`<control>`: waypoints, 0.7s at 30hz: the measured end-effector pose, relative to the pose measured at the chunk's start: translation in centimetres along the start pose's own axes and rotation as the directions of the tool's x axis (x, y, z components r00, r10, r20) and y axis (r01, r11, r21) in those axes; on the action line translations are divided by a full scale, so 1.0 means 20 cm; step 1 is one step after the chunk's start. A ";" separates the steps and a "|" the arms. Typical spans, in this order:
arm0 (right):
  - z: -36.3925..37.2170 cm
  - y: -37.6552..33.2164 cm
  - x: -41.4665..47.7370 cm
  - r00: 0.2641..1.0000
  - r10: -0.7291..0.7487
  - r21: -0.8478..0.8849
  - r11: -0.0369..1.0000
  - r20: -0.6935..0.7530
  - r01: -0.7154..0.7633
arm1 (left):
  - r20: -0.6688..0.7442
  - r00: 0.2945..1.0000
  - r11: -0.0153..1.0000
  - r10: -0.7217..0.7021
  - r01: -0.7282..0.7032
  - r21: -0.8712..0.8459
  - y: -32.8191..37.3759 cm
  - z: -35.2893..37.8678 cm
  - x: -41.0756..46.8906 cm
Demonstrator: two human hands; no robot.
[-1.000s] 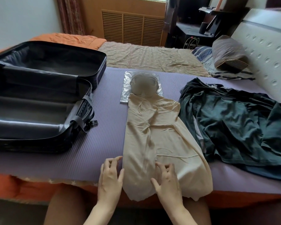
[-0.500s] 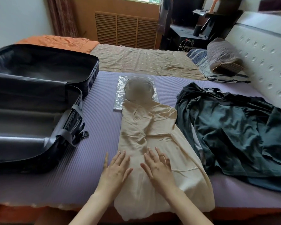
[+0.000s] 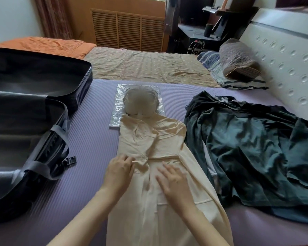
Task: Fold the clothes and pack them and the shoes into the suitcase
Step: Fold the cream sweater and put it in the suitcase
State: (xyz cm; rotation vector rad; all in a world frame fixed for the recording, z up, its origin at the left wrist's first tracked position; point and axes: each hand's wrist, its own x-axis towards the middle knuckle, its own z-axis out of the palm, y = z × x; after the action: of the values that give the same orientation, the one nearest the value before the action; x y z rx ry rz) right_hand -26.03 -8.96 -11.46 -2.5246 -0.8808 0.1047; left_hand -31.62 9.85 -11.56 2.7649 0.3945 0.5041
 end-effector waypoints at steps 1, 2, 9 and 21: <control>-0.05 0.05 0.02 0.993 0.041 0.038 0.999 -0.108 -0.037 | 0.019 1.000 0.999 -0.021 0.022 -0.043 0.04 -0.01 0.07; -0.11 0.12 0.04 0.972 0.103 0.053 0.994 -0.213 -0.094 | 0.053 0.997 0.994 -0.054 0.059 -0.089 0.09 -0.01 0.14; -0.34 0.40 -0.02 0.849 0.462 0.064 0.884 -0.256 -0.462 | 0.172 0.977 0.953 -0.125 0.166 -0.254 0.52 0.20 0.56; -0.30 0.35 -0.08 0.865 0.441 0.085 0.897 -0.239 -0.434 | 0.209 0.914 0.931 -0.346 0.362 -0.039 0.73 0.50 0.80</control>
State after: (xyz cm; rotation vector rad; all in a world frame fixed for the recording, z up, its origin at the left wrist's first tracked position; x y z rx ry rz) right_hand -21.96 -17.18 -9.48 -2.5914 -0.1931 -0.0623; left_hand -10.40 -0.94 -10.81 2.5536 0.7892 0.1463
